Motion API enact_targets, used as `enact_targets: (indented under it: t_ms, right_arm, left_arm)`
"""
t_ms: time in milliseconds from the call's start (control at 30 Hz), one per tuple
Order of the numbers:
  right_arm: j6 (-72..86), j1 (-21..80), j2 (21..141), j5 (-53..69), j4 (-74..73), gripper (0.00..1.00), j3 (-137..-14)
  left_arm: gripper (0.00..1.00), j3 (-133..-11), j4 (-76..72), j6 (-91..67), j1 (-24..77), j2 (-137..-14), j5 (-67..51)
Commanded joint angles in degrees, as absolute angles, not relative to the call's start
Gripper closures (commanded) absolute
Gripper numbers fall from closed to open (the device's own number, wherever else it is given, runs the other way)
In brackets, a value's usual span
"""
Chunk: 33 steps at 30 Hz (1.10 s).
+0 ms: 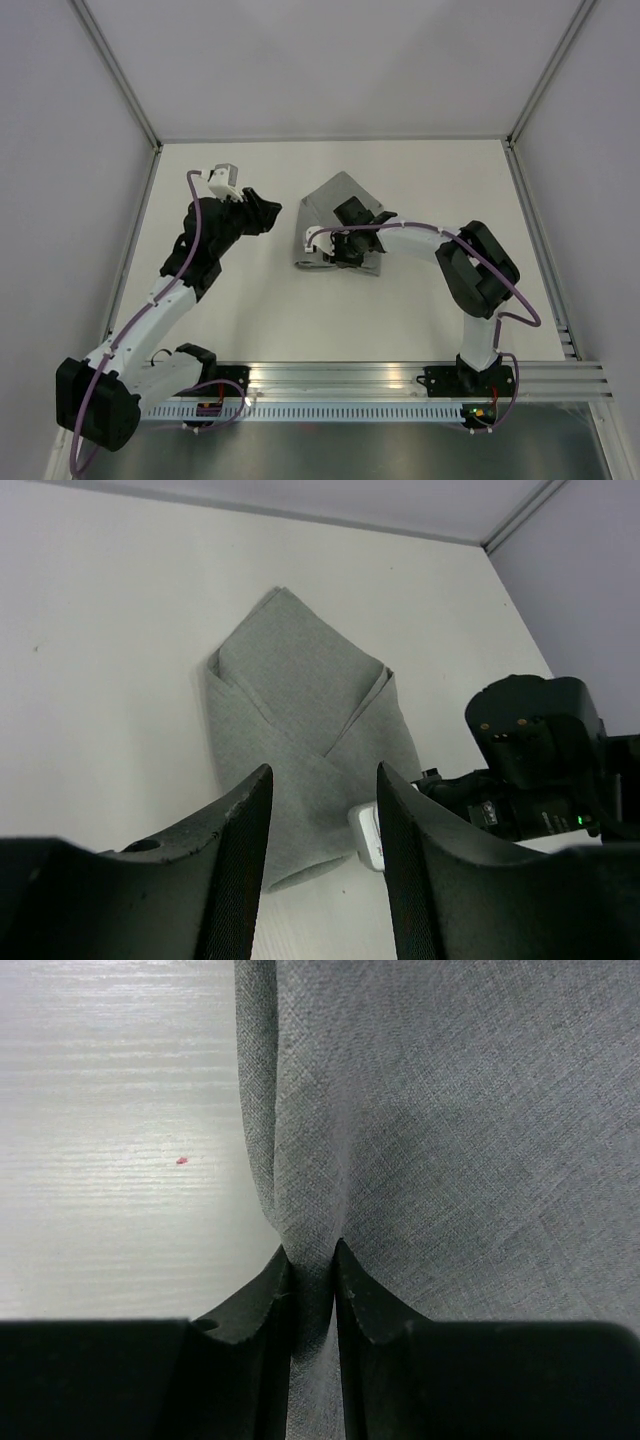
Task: Fold the napkin, place the utensils inside, and roll it up
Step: Roll the napkin with the utensil
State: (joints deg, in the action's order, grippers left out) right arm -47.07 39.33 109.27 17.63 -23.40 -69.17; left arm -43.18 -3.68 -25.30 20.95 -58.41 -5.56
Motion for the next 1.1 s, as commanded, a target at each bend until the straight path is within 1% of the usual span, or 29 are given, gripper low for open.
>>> enact_targets:
  t_ms: [0, 133, 167, 333, 433, 533, 600, 733, 967, 1000, 1067]
  right_arm:
    - [-49.2, 36.9, 113.5, 24.5, -37.3, 0.81, -68.5]
    - [-51.8, 34.5, 114.4, 29.3, -44.4, 0.81, -70.6]
    - [-52.2, 34.0, 114.8, 30.2, -45.5, 0.82, -71.1]
    - [-54.9, 30.8, 118.3, 34.4, -52.0, 0.82, -75.0]
    - [-56.4, 29.4, 120.5, 35.7, -55.5, 0.83, -76.9]
    - [-57.0, 28.6, 122.1, 36.4, -57.7, 0.83, -78.1]
    - [-57.1, 28.3, 123.3, 36.6, -58.4, 0.83, -79.0]
    - [-57.7, 27.9, 125.3, 37.2, -60.7, 0.83, -80.8]
    - [-58.7, 26.1, 128.3, 38.1, -64.2, 0.84, -84.1]
    - [-58.6, 26.0, 128.6, 38.1, -64.3, 0.84, -84.4]
    - [-58.5, 25.7, 128.8, 38.0, -64.5, 0.84, -84.7]
  left_arm:
    - [0.49, -41.9, -7.8, -21.1, 23.2, -55.1, -4.0]
    - [0.50, -38.8, -12.7, -17.2, 27.8, -52.7, -0.3]
    - [0.50, -38.1, -13.9, -16.2, 28.9, -52.2, 2.7]
    - [0.53, -30.6, -22.7, -10.5, 34.7, -46.7, 8.9]
    - [0.53, -25.7, -28.8, -8.3, 36.2, -42.4, 9.8]
    - [0.52, -22.8, -32.3, -4.1, 37.4, -41.4, 4.9]
    - [0.52, -22.5, -32.0, -0.5, 39.2, -42.1, 3.9]
    - [0.52, -22.2, -32.8, 5.9, 44.0, -45.4, 6.9]
    - [0.52, -22.6, -36.6, 18.4, 55.0, -55.3, 10.1]
    - [0.48, -22.7, -38.0, 21.5, 56.2, -58.4, 10.5]
    - [0.47, -24.5, -38.6, 23.7, 59.0, -61.9, 12.2]
